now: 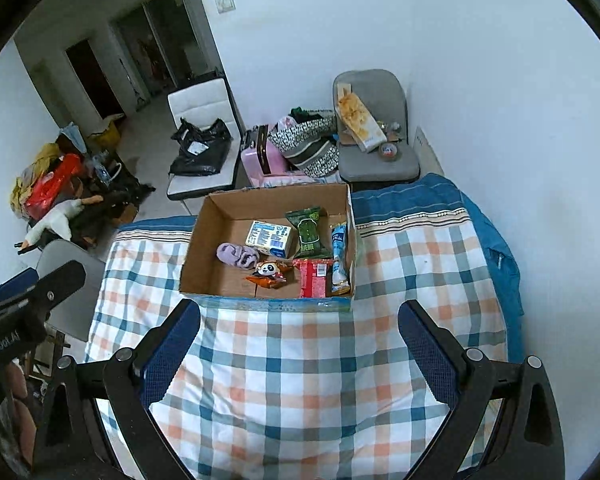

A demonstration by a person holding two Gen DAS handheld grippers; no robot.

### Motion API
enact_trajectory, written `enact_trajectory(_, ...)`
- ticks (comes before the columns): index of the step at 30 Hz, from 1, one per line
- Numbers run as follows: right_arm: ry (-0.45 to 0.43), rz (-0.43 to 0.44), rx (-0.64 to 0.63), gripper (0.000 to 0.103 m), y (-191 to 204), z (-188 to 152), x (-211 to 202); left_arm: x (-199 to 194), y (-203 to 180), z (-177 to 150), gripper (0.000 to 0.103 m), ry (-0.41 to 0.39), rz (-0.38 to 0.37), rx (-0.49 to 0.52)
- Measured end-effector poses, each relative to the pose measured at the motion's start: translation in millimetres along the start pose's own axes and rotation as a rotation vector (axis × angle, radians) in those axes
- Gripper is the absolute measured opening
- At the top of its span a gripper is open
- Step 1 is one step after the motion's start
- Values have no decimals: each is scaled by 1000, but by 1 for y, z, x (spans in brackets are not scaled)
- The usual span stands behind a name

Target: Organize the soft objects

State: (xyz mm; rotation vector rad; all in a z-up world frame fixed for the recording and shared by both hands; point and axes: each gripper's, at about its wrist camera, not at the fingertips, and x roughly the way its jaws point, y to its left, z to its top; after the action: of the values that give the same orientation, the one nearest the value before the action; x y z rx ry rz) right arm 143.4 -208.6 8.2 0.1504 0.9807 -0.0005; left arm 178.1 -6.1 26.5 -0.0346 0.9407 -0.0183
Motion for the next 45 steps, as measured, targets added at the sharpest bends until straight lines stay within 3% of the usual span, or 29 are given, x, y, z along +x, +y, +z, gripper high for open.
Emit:
enact_trajectory(16, -84, -53, -5, 101, -7, -8, -50, -29, -8, -12, 101, -34, 22, 30)
enact_trajectory(45, -123, -76, -50, 101, 3, -4, -63, -40, -6, -6, 101, -52, 38, 45)
